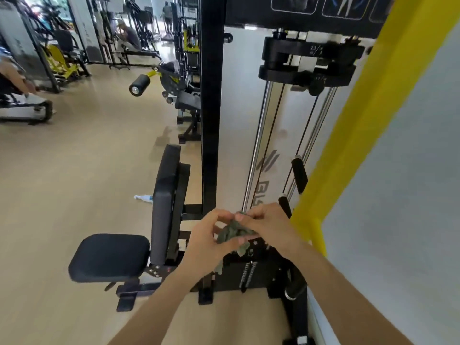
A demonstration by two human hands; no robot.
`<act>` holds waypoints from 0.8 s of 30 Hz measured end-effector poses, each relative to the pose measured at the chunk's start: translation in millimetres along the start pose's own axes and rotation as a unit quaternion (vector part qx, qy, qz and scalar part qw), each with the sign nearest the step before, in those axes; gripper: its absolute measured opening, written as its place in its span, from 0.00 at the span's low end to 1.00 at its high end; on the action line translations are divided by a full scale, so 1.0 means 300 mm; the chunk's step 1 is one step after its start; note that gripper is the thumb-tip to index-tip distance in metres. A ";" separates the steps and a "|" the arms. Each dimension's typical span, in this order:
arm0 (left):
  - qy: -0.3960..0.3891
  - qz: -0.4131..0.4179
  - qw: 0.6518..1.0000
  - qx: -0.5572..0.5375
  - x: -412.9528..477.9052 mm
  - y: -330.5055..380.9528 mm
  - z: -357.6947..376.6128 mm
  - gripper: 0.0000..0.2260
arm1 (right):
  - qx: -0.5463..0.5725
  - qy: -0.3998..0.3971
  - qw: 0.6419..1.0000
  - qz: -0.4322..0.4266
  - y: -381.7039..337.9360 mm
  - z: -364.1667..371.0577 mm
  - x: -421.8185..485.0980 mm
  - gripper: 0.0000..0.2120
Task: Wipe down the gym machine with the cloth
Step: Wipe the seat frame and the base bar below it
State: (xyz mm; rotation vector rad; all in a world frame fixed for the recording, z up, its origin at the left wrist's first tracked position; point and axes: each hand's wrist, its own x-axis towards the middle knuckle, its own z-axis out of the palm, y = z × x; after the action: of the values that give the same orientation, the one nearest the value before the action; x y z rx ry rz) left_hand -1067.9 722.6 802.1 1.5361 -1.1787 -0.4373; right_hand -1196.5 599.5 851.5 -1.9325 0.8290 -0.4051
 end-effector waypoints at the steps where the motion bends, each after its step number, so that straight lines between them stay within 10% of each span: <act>1: -0.006 -0.005 1.000 0.000 0.012 -0.022 -0.031 0.14 | 0.031 -0.006 0.999 0.009 0.003 0.013 0.015 0.12; 24: -0.003 -0.027 0.998 -0.054 0.259 -0.129 -0.235 0.08 | 0.267 0.100 0.958 0.001 -0.147 0.065 0.181 0.11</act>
State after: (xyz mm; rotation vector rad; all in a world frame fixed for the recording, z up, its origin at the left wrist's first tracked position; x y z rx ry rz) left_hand -961.5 690.2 814.7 1.4767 -1.1039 -0.5329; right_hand -1129.3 587.8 877.1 -1.4020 0.7539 -0.7504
